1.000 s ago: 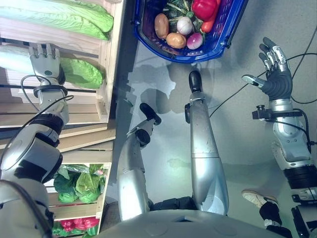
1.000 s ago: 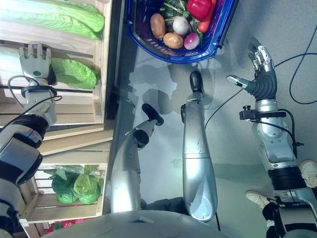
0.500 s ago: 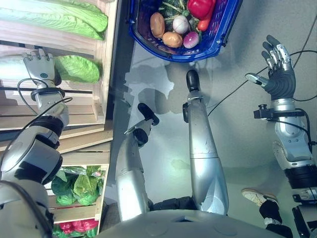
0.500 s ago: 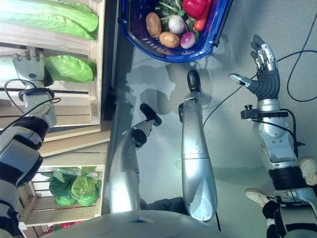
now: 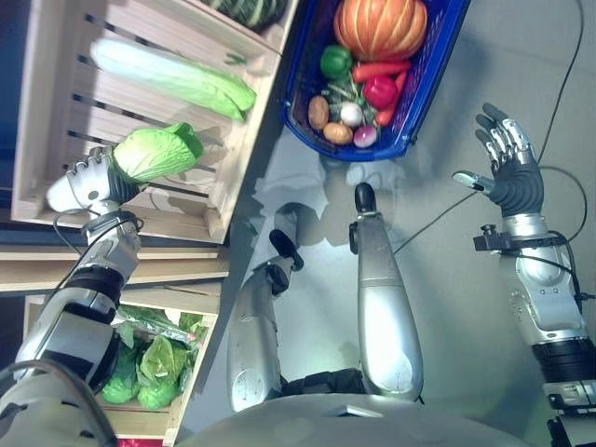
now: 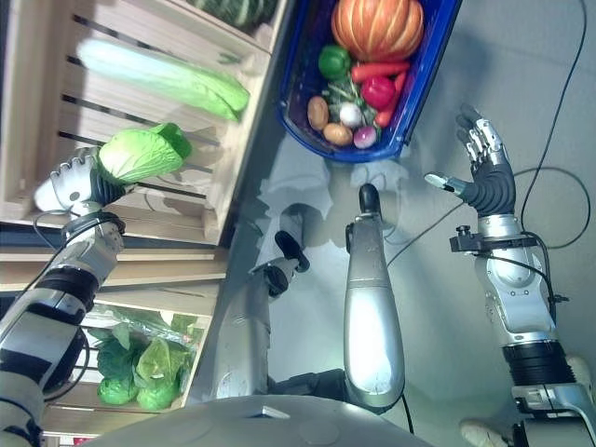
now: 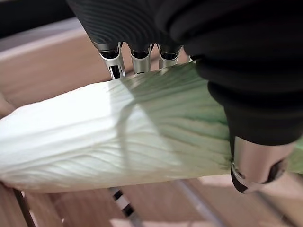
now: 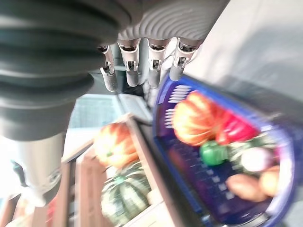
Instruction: Pick up fruits and vegetables into the basket
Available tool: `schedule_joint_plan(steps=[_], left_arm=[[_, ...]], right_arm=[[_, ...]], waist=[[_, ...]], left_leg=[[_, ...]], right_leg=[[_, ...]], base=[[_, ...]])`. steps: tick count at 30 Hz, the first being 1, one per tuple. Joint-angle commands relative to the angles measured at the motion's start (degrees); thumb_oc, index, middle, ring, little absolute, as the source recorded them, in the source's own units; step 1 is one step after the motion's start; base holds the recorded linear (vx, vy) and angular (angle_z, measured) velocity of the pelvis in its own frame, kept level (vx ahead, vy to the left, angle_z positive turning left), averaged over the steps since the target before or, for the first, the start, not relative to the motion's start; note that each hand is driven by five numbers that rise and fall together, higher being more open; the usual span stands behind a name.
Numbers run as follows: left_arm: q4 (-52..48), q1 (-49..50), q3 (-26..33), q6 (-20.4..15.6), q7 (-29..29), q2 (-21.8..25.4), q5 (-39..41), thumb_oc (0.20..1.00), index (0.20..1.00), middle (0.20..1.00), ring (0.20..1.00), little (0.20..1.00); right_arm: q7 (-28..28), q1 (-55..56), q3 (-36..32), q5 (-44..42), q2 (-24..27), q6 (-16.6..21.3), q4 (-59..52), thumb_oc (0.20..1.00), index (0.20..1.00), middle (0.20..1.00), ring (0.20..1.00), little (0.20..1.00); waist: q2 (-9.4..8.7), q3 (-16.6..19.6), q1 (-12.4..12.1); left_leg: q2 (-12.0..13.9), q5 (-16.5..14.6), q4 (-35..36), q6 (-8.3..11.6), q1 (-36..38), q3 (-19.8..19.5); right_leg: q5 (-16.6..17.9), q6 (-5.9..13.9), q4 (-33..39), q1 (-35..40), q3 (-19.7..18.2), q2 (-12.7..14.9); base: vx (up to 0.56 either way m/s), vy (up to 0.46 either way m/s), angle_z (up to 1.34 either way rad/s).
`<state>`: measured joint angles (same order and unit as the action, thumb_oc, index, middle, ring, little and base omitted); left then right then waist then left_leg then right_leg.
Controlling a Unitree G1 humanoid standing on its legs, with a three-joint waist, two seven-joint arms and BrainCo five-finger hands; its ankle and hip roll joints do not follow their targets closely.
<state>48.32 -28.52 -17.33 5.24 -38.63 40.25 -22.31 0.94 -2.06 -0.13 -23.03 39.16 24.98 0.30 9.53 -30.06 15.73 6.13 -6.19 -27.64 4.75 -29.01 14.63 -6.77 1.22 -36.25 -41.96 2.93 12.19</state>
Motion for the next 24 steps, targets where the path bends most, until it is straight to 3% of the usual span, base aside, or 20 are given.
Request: schedule_joint_plan(steps=[1,4,5,11,16,24], left_arm=[[-0.3,8.2,8.4,-3.5,-3.2,5.5,2.2,0.2,0.2,0.2,0.2,0.2],[-4.4,12.4,10.2,-6.7,-4.6,4.0,2.4,0.2,0.2,0.2,0.2,0.2],[-6.5,13.7,10.7,-7.7,-4.8,3.7,2.4,0.2,0.2,0.2,0.2,0.2],[-17.6,18.9,12.0,-14.4,-4.0,2.7,1.7,0.2,0.2,0.2,0.2,0.2],[-29.1,21.3,12.2,-18.5,2.1,-0.5,0.9,0.2,0.2,0.2,0.2,0.2],[-41.0,19.7,8.0,-19.0,12.7,-4.4,1.6,0.2,0.2,0.2,0.2,0.2]], right_arm=[[5.0,0.3,-2.1,-0.7,-2.7,-1.1,-6.8,1.0,1.0,1.0,1.0,1.0],[7.7,-0.1,-0.9,-0.8,-3.4,-3.1,-7.2,1.0,1.0,1.0,1.0,1.0],[8.9,-0.2,-0.4,-1.1,-3.8,-4.4,-7.6,1.0,1.0,1.0,1.0,1.0],[12.9,-0.9,2.7,-3.9,-5.5,-9.5,-9.5,1.0,1.0,1.0,1.0,1.0],[10.0,-2.2,7.0,-1.9,-8.1,-12.7,-12.9,1.0,1.0,1.0,1.0,1.0],[2.7,-8.0,13.9,-1.7,-10.9,-20.6,-16.6,1.0,1.0,1.0,1.0,1.0]], waist=[[-3.91,0.3,-2.3],[-4.43,2.3,-3.9],[-4.84,3.1,-4.4],[-6.5,7.1,-8.0],[-7.66,10.9,-11.0],[-9.61,16.0,-14.1]], left_leg=[[-2.7,-3.6,-3.4,-1.63,0.3,0.2],[-3.0,-2.8,-0.7,-1.66,3.4,-0.2],[-3.2,-1.1,0.5,-2.19,4.0,0.1],[-3.9,-0.4,5.2,-2.44,10.4,-0.9],[-4.1,0.0,9.4,-2.4,16.6,-2.0],[-3.8,-0.6,13.1,-2.7,23.4,-2.6]], right_leg=[[0.9,4.95,8.2,7.5,1.3,1.5],[1.3,5.09,10.5,11.4,2.4,1.7],[3.0,4.74,12.1,12.4,3.0,1.9],[3.3,5.27,16.8,20.7,5.7,2.2],[3.8,5.72,21.8,29.0,8.2,1.6],[4.5,6.69,26.7,37.5,9.8,0.7]], base=[[0.03,-0.08,0.07],[0.02,-0.083,0.08],[-0.01,-0.104,0.04],[0.06,-0.116,0.05],[0.11,-0.129,0.15],[0.12,-0.115,0.14]])
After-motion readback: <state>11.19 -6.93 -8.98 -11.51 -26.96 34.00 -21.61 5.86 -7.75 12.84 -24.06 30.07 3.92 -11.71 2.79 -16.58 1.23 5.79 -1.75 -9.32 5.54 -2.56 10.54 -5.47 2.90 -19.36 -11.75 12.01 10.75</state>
